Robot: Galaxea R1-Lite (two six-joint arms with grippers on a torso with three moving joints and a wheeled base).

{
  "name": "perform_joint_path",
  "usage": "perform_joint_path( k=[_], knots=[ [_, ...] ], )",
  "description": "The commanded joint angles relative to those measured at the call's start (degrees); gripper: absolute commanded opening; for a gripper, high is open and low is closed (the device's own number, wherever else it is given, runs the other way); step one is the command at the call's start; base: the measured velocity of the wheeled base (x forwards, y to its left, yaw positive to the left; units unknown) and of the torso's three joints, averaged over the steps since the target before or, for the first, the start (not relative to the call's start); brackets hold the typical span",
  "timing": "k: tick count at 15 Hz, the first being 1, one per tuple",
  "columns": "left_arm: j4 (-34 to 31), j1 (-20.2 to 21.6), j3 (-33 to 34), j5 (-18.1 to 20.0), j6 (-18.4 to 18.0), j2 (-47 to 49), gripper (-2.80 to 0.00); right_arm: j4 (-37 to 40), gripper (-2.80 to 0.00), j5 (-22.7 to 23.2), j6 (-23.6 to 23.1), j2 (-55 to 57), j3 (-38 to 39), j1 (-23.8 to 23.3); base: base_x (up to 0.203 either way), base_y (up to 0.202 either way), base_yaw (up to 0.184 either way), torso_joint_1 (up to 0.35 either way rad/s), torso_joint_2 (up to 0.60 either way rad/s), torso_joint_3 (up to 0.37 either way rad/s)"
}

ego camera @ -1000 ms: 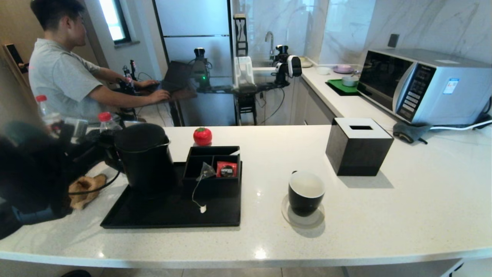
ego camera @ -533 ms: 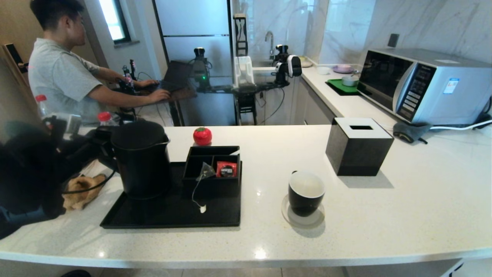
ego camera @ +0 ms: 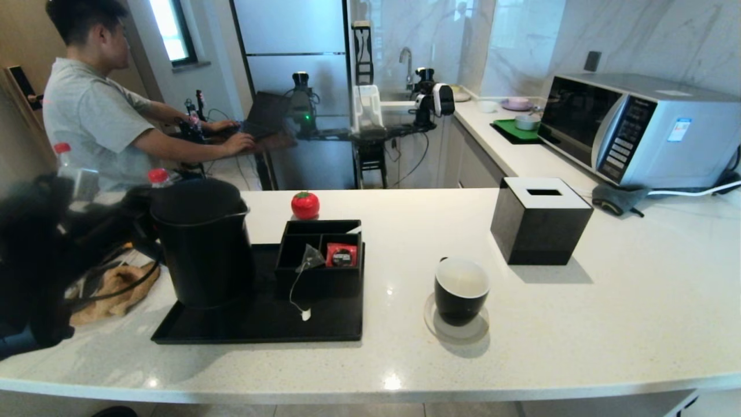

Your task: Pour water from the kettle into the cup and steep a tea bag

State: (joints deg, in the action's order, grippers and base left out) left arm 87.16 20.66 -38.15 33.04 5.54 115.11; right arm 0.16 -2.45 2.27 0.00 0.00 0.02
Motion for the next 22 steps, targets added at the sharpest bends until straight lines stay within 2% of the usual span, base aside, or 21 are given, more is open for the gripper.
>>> perform_joint_path(
  k=[1, 9, 13, 17, 20, 22],
  knots=[
    [2.80, -0.01, 0.61, 0.11, 0.63, -3.09, -2.80, 0.02, -2.80, -0.01, 0.01, 0.00, 0.00, 0.05, 0.000, 0.000, 0.000, 0.000, 0.00, 0.000],
    [2.80, -0.62, 3.53, -0.07, 3.41, -9.35, -2.80, 0.02, -2.80, -0.01, 0.01, 0.00, 0.00, 0.06, 0.000, 0.000, 0.000, 0.000, 0.00, 0.000],
    [2.76, -1.18, 4.64, -0.08, 3.54, -10.86, -2.80, 0.02, -2.80, -0.01, 0.01, 0.00, 0.00, 0.06, 0.000, 0.000, 0.000, 0.000, 0.00, 0.000],
    [2.66, -4.07, 5.54, -0.46, 4.15, -12.07, -2.80, 0.02, -2.80, -0.04, 0.01, 0.00, 0.00, 0.06, 0.000, 0.000, 0.000, 0.000, 0.00, 0.000],
    [0.21, -7.00, 5.38, -2.98, 4.16, -13.38, -2.80, 0.02, -2.80, -0.01, 0.01, 0.00, 0.00, 0.05, 0.000, 0.000, 0.000, 0.000, 0.00, 0.000],
    [-0.40, -8.34, 5.37, -3.16, 4.15, -13.74, -2.80, 0.02, -2.80, -0.01, 0.01, 0.00, 0.00, 0.06, 0.000, 0.000, 0.000, 0.000, 0.00, 0.000]
  ],
)
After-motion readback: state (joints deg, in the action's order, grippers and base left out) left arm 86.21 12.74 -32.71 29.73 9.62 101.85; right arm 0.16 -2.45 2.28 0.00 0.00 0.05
